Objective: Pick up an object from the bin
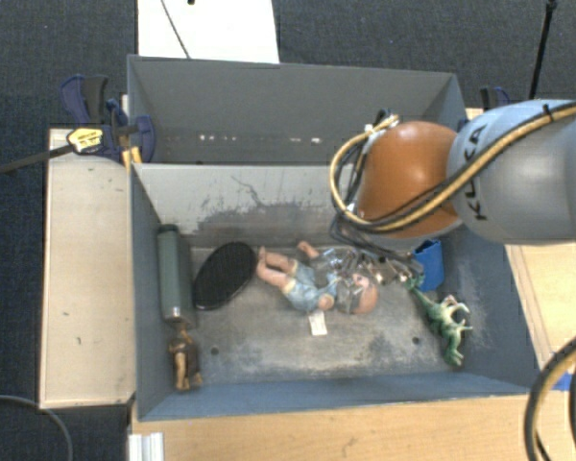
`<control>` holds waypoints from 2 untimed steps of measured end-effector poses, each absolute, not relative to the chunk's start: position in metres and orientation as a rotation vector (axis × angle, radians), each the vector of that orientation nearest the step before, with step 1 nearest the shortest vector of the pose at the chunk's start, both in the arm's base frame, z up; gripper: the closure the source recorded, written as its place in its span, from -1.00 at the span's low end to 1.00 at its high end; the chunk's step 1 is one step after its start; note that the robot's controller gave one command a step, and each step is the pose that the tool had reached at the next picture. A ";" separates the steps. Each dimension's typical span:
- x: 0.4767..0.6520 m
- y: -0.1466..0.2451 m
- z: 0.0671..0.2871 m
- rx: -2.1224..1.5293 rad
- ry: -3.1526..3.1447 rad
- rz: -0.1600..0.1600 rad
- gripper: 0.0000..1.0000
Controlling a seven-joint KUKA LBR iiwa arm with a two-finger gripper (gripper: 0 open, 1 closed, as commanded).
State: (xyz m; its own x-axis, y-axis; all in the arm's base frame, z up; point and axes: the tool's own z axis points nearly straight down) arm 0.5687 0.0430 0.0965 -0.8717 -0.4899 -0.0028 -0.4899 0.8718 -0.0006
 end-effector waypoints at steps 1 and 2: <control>0.564 0.046 0.143 -0.813 3.041 0.003 1.00; 0.557 0.042 0.136 -0.824 3.014 -0.004 1.00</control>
Offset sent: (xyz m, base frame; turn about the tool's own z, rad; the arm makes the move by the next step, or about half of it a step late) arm -0.0339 -0.0059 -0.0265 -0.0396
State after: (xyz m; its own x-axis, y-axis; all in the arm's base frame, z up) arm 0.5565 0.0425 0.1365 -0.8608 -0.5086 -0.0160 -0.5086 0.8610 -0.0071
